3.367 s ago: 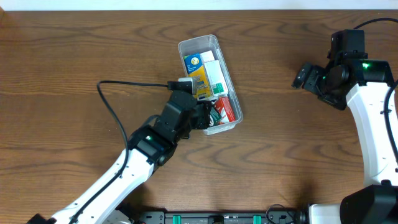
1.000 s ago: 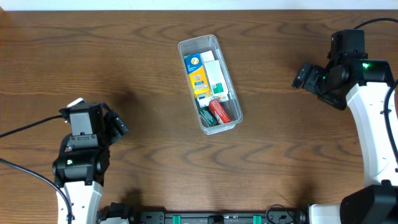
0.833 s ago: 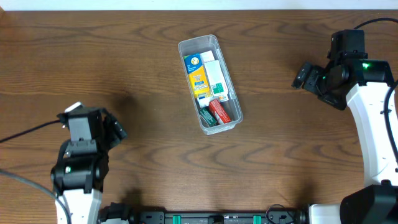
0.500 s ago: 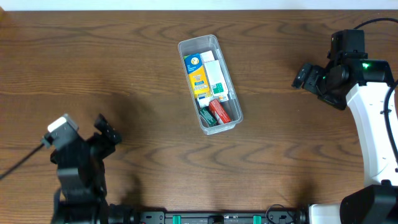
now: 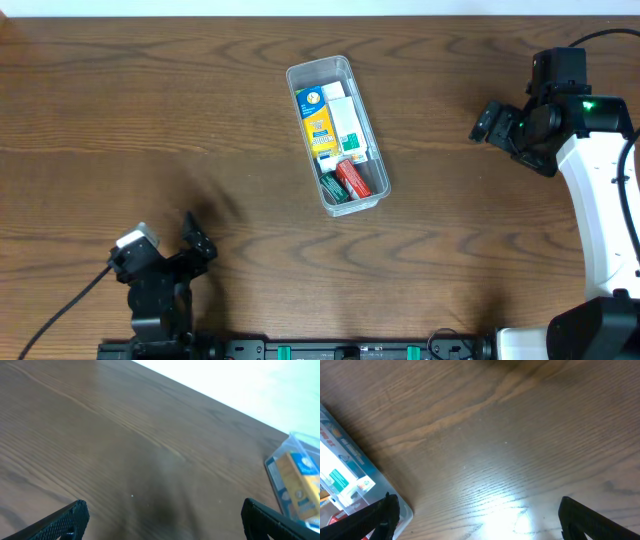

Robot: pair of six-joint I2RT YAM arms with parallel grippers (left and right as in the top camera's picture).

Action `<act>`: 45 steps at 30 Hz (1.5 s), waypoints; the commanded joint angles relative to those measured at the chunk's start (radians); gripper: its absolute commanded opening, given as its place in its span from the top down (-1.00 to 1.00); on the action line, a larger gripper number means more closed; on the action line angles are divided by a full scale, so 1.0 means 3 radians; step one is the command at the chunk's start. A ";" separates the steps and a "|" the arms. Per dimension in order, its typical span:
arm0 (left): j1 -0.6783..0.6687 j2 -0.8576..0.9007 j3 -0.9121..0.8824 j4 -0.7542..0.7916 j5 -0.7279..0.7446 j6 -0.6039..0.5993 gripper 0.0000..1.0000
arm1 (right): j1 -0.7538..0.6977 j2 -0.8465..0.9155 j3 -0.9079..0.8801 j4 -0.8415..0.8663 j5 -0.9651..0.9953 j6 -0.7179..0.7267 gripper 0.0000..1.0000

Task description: Pack container

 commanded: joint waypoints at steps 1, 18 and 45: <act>-0.0027 -0.0120 -0.0131 0.0033 0.0051 0.0046 -0.96 | -0.0022 -0.0027 0.0010 -0.0001 -0.0003 0.0023 -0.99; -0.0032 -0.0112 -0.0364 0.0079 0.0038 0.0047 -0.96 | -0.0022 -0.0027 0.0010 -0.0001 -0.0003 0.0023 -0.99; -0.0032 -0.0112 -0.0364 0.0079 0.0038 0.0047 -0.96 | -0.0010 -0.0112 0.0004 0.0010 0.0463 -0.0240 -0.99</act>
